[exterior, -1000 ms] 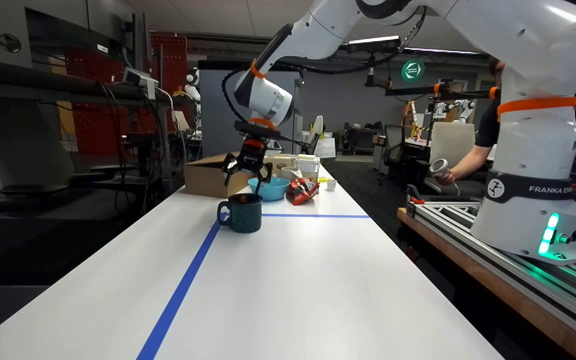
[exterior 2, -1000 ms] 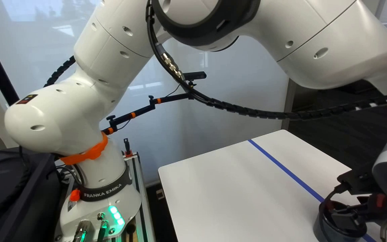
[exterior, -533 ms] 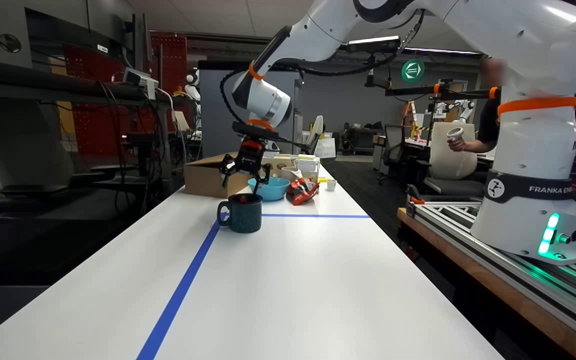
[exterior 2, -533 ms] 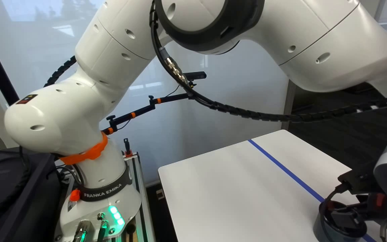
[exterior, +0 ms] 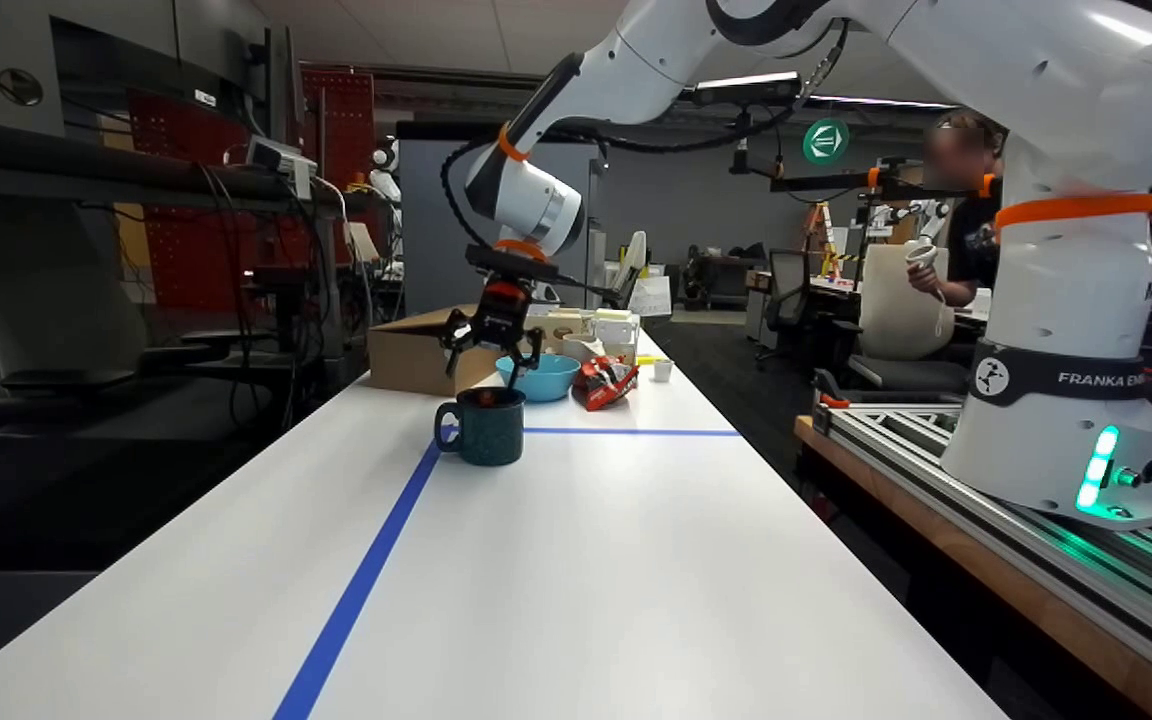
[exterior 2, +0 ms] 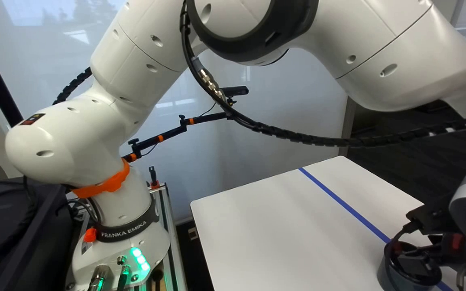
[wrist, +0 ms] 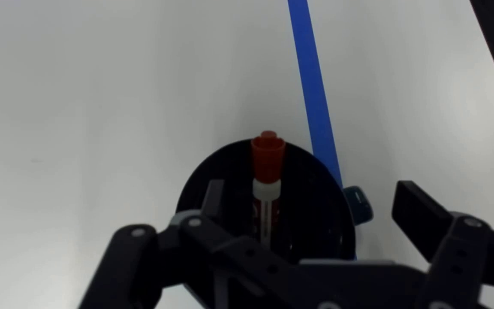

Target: Remove the marker from the cup and put it on the table

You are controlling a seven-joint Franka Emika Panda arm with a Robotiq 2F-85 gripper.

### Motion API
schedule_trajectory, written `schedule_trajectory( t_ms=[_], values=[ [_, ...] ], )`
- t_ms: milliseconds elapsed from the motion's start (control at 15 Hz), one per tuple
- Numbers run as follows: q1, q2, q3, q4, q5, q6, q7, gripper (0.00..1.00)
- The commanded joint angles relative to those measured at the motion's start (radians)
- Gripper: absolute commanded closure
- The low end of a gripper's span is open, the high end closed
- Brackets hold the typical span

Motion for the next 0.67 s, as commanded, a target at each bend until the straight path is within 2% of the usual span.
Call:
schedule_trajectory(
  t_ms=[0,133,200,267,400,600],
  values=[
    [-0.004,-0.032,-0.014,-0.064,0.018,0.008,-0.034,0.00],
    [-0.004,-0.044,-0.024,-0.093,0.017,0.014,-0.047,0.00],
    [-0.005,-0.054,-0.027,-0.108,0.017,0.014,-0.060,0.07],
    [-0.002,-0.063,-0.034,-0.118,0.012,0.018,-0.062,0.27],
    [0.000,-0.081,-0.042,-0.133,0.014,0.023,-0.068,0.31],
    [0.003,-0.103,-0.054,-0.146,0.011,0.023,-0.066,0.56]
  ],
)
